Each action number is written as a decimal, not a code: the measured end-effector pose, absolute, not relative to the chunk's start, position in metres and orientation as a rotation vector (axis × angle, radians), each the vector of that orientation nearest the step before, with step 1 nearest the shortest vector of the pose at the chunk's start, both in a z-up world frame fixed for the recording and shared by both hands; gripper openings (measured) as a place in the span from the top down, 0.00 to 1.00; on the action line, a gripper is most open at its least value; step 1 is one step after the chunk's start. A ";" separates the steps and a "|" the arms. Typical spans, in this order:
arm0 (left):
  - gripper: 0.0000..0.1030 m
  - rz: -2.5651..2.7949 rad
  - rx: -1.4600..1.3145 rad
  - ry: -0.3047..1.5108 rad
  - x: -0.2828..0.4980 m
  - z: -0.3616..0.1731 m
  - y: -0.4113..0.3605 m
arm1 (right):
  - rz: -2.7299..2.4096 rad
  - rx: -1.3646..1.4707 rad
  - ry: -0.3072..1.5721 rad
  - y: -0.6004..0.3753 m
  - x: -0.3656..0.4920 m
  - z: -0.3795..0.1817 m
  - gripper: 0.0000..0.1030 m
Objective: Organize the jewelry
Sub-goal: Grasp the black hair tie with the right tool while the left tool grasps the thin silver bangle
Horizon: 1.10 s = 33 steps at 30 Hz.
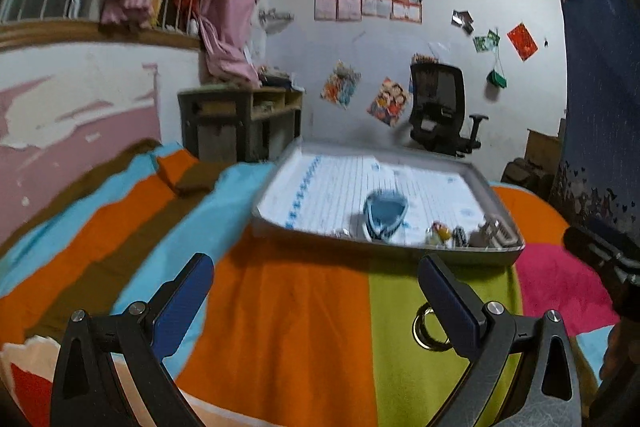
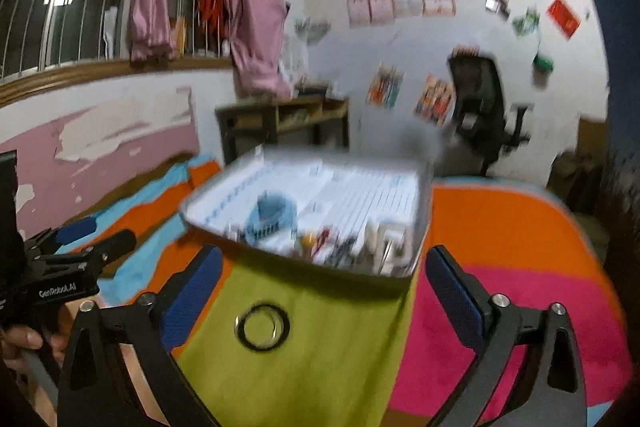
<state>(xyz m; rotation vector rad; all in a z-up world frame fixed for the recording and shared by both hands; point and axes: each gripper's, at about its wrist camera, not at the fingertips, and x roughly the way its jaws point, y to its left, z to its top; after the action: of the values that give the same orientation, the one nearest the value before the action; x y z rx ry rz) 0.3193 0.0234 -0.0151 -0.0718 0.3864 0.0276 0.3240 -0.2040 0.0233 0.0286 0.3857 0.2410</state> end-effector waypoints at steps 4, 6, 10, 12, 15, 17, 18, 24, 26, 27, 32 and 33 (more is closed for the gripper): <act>0.00 0.004 -0.070 0.409 0.328 -0.034 0.022 | 0.305 0.056 0.497 -0.203 0.345 -0.012 0.35; 0.01 -0.018 -0.089 0.421 0.332 -0.042 0.025 | 0.335 0.082 0.542 -0.201 0.354 -0.027 0.44; 0.05 -0.049 -0.123 0.443 0.339 -0.053 0.029 | 0.383 0.080 0.604 -0.188 0.365 -0.047 0.58; 0.09 -0.068 -0.138 0.460 0.343 -0.059 0.030 | 0.402 0.076 0.628 -0.181 0.370 -0.055 0.67; 0.21 -0.104 -0.165 0.509 0.350 -0.071 0.030 | 0.419 0.066 0.667 -0.173 0.374 -0.068 0.76; 0.27 -0.132 -0.171 0.533 0.353 -0.076 0.030 | 0.429 0.070 0.687 -0.170 0.375 -0.075 0.77; 0.32 -0.150 -0.172 0.544 0.354 -0.079 0.028 | 0.432 0.072 0.696 -0.172 0.376 -0.075 0.78; 0.54 -0.272 -0.144 0.582 0.356 -0.087 0.012 | 0.448 0.108 0.753 -0.167 0.383 -0.089 0.79; 0.62 -0.304 -0.132 0.593 0.358 -0.089 0.006 | 0.445 0.106 0.770 -0.164 0.385 -0.094 0.83; 0.67 -0.320 -0.126 0.600 0.359 -0.090 0.003 | 0.442 0.101 0.773 -0.163 0.385 -0.095 0.84; 0.73 -0.391 -0.141 0.651 0.365 -0.097 -0.006 | 0.434 0.089 0.777 -0.160 0.383 -0.096 0.93; 0.73 -0.403 -0.149 0.658 0.366 -0.098 -0.007 | 0.431 0.085 0.777 -0.160 0.382 -0.096 0.95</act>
<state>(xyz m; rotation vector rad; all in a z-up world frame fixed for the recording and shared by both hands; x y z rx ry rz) 0.3664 -0.0069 -0.0981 -0.1485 0.6578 -0.4028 0.3823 -0.1600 -0.0963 0.0851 0.7766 0.4306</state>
